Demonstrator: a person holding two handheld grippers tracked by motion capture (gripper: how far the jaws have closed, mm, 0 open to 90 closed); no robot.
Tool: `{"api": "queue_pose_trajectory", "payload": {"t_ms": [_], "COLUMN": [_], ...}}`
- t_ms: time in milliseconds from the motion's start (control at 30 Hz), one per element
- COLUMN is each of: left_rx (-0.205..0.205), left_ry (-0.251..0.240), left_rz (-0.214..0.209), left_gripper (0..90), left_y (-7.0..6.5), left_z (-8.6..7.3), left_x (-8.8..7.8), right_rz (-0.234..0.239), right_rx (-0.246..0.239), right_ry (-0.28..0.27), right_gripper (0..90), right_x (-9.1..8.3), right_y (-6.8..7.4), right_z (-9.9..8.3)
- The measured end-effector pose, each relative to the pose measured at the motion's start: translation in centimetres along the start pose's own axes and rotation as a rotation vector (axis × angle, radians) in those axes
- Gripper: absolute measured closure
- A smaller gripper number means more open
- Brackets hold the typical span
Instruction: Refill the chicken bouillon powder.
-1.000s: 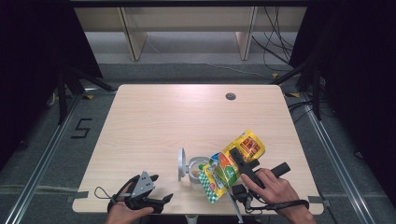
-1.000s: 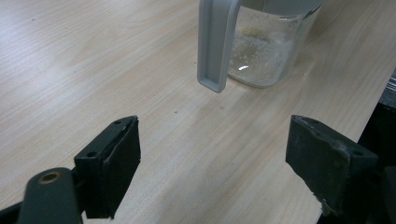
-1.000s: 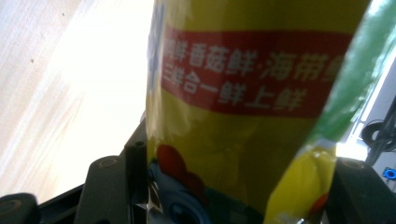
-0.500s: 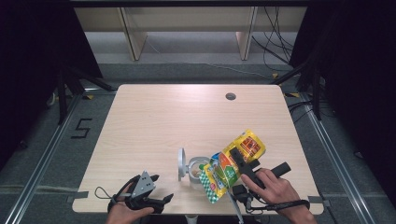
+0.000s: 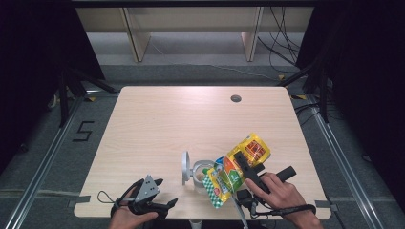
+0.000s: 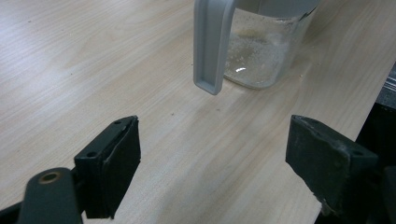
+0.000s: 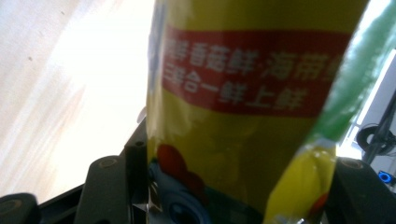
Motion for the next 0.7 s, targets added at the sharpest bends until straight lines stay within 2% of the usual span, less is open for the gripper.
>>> {"api": "queue_pose_trajectory", "payload": {"t_ms": [33,67,100,167,200,300,333,400,467,500,533,600,633,667,700], "left_rx": [-0.003,-0.003,0.01,0.0,0.018,0.012,0.022,0.018,0.044,-0.004,0.009,0.006,0.024,-0.003,-0.002], "left_ry": [-0.009,-0.012,0.01,0.0,0.01,0.004,0.008,0.0,0.017,-0.009,0.009,0.001,0.001,-0.004,0.001], "left_rz": [-0.005,-0.006,-0.002,0.002,-0.004,-0.01,-0.013,-0.004,0.0,-0.009,-0.014,-0.007,-0.007,-0.012,-0.015], "left_gripper": [17.4,17.4,17.4,17.4,17.5,17.5,17.5,17.5,17.6,17.5,17.5,17.5,17.5,17.6,17.6], "left_y": [-0.05,-0.05,0.04,0.01,0.05,-0.13,-0.07,-0.01,0.18,-0.2,-0.14,-0.13,-0.04,-0.21,-0.2], "left_z": [0.03,0.04,-0.02,0.06,0.05,0.12,0.13,0.1,0.06,0.11,0.06,0.08,0.14,0.1,0.07], "left_x": [0.07,0.09,-0.09,0.04,-0.01,0.06,0.03,0.11,0.04,0.23,0.12,0.16,0.14,0.22,0.19], "right_rz": [-0.001,-0.008,0.002,-0.016,-0.012,-0.003,-0.007,-0.01,-0.007,-0.009,-0.006,-0.011,-0.021,-0.014,-0.001], "right_rx": [0.008,-0.013,-0.005,-0.014,-0.021,-0.015,-0.008,-0.012,-0.015,-0.01,-0.016,-0.027,-0.024,-0.021,-0.028], "right_ry": [-0.005,-0.009,-0.001,0.005,-0.006,-0.004,0.002,-0.002,0.006,0.009,0.004,0.005,0.011,0.012,-0.003], "right_gripper": [42.1,42.2,42.2,42.3,42.3,42.4,42.5,42.5,42.5,42.6,42.6,42.6,42.6,42.7,42.7], "right_x": [0.0,-0.01,-0.07,-0.16,-0.08,-0.06,-0.15,-0.11,-0.08,-0.05,-0.09,-0.14,-0.16,-0.25,-0.19], "right_y": [0.07,-0.03,0.09,-0.24,-0.23,-0.08,-0.15,-0.3,-0.23,-0.04,-0.08,-0.16,-0.18,-0.1,-0.07], "right_z": [0.11,0.13,0.13,0.14,0.29,0.3,0.14,0.09,-0.04,-0.03,-0.06,-0.04,0.0,0.07,0.2]}}
Point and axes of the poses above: each handheld gripper's, and its own axes: x roughly forward along the jaws, z roughly out of its top, y roughly to its left, the point moved 6 cm from there along x, roughly forward along the jaws, and after that the axes turned 4 degrees about -z, right-handed, at the moved point
